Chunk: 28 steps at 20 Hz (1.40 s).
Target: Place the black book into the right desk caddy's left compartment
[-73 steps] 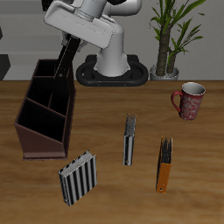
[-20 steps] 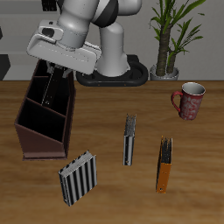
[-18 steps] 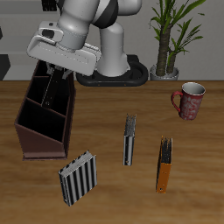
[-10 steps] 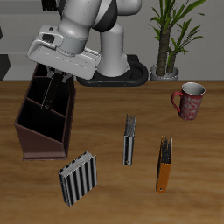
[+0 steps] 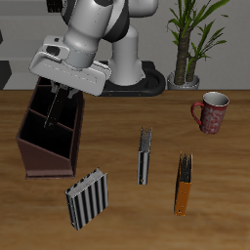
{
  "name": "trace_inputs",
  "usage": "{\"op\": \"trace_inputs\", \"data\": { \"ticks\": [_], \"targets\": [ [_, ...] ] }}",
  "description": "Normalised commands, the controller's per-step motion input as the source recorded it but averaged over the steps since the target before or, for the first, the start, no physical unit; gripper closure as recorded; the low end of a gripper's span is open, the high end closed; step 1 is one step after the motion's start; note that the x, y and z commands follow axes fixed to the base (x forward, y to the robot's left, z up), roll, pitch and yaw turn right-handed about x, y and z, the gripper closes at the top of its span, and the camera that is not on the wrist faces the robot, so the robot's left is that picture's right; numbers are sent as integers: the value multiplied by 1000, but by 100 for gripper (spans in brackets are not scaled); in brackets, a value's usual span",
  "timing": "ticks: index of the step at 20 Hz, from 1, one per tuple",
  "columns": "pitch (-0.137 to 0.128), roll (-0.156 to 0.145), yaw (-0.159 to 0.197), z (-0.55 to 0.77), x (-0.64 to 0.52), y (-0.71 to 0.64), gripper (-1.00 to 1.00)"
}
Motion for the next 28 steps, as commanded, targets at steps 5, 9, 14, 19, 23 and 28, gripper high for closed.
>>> {"op": "trace_inputs", "data": {
  "ticks": [5, 9, 14, 19, 23, 28],
  "targets": [
    [8, -2, -2, -147, 81, -13, 100],
    [6, 10, -6, -147, 48, 18, 100],
    [30, -5, -10, -239, 83, -66, 100],
    [35, -16, -1, -251, 120, -63, 100],
    [2, -6, -2, -172, 36, -63, 100],
    [33, -14, 2, -264, 49, -109, 100]
  ]
}}
